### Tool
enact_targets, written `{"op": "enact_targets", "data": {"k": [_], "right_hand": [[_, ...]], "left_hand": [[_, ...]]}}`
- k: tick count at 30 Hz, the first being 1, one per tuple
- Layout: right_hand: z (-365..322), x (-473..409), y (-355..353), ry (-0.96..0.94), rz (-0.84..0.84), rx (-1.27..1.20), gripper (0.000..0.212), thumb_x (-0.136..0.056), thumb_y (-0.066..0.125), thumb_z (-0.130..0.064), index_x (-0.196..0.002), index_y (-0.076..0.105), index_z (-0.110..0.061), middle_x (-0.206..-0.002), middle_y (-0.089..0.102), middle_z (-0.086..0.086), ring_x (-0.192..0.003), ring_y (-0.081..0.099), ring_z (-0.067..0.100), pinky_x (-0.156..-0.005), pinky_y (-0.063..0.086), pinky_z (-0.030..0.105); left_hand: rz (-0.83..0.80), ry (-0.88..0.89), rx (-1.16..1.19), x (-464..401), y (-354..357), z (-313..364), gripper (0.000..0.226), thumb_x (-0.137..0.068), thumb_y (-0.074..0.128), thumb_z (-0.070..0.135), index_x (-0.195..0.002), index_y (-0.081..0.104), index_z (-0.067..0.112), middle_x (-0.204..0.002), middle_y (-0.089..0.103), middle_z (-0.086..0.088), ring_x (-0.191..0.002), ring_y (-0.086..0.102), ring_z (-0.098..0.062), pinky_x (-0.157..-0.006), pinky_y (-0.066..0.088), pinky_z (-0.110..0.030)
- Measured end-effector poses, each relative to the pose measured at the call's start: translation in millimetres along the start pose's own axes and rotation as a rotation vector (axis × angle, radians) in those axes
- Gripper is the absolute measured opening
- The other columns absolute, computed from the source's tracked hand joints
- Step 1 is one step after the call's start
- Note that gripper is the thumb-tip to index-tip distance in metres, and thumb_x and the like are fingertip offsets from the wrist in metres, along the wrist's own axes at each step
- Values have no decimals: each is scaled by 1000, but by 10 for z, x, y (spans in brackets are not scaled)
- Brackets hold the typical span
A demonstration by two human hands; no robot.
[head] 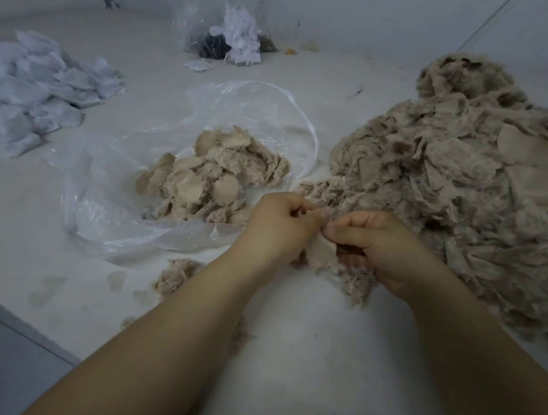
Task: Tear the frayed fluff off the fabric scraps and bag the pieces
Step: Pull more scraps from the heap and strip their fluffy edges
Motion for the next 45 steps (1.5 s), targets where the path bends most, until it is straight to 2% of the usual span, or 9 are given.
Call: {"op": "enact_targets", "data": {"k": [3,9,15,21,29,34,38,40,45], "right_hand": [[8,-7,-16,17,21,-43,8,-84,69,-9,-78,70,-5,-73,71,10,-62,66,14,-57,55,22],[19,-10,-33,45,90,-137,12,-83,70,-10,-72,72,-9,-66,69,10,-53,60,14,-51,54,23],[-15,-20,3,-2,81,-209,20,-88,66,-20,-70,73,-15,-66,69,4,-57,64,11,-53,55,23],[-5,-21,-22,-2,77,-243,18,-89,64,-23,-88,69,-6,-78,71,10,-63,66,14,-55,55,21],[-12,-11,-13,-35,91,-129,32,-88,69,-16,-56,67,-20,-59,62,1,-53,57,6,-51,50,16],[-7,2,35,-34,102,-101,17,-86,71,-10,-69,68,-12,-59,67,3,-54,63,6,-52,52,16],[9,-7,32,-31,131,-90,19,-86,71,-11,-67,68,-12,-59,67,3,-53,62,8,-52,52,17],[11,-18,-4,-21,140,-97,18,-86,72,-11,-68,69,-12,-60,66,3,-54,62,9,-54,54,19],[15,-11,25,-16,100,-81,17,-83,74,-11,-67,71,-12,-64,69,7,-57,65,11,-53,54,20]], "left_hand": [[60,-36,92,-32,-23,-10,25,-92,67,12,-82,64,-10,-64,57,-20,-46,49,-21,-48,48,-35],[219,-44,183,-29,-210,-88,35,-97,57,11,-63,60,6,-43,49,-6,-30,40,-16,-33,28,-17],[-176,-194,-2,141,83,-137,53,-80,72,56,-68,63,6,-58,66,-16,-32,48,-22,-33,34,-19],[-183,-253,219,196,208,-185,42,-88,70,10,-47,62,12,-46,57,-9,-30,44,-16,-32,31,-17],[-225,-240,160,181,134,-157,30,-82,67,2,-56,55,10,-46,52,-10,-31,43,-19,-34,31,-20],[-296,-210,27,173,20,-148,43,-76,61,-5,-41,51,16,-41,47,-12,-27,40,-19,-33,28,-17],[-441,-253,-86,210,-54,-189,16,-77,59,-7,-64,61,1,-44,51,-13,-28,44,-17,-32,33,-17],[-505,-275,-109,245,-70,-188,4,-80,65,-2,-77,64,-4,-49,55,-13,-31,48,-17,-33,37,-18],[-248,-149,-153,149,-74,-135,44,-80,79,41,-61,57,7,-57,60,-25,-34,49,-26,-35,37,-21]]}}
Point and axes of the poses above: each hand's wrist, its own x-axis away from the middle knuckle, its own y-axis out of the palm, z = x × y, the point moved 6 cm from there along -x, towards the middle knuckle
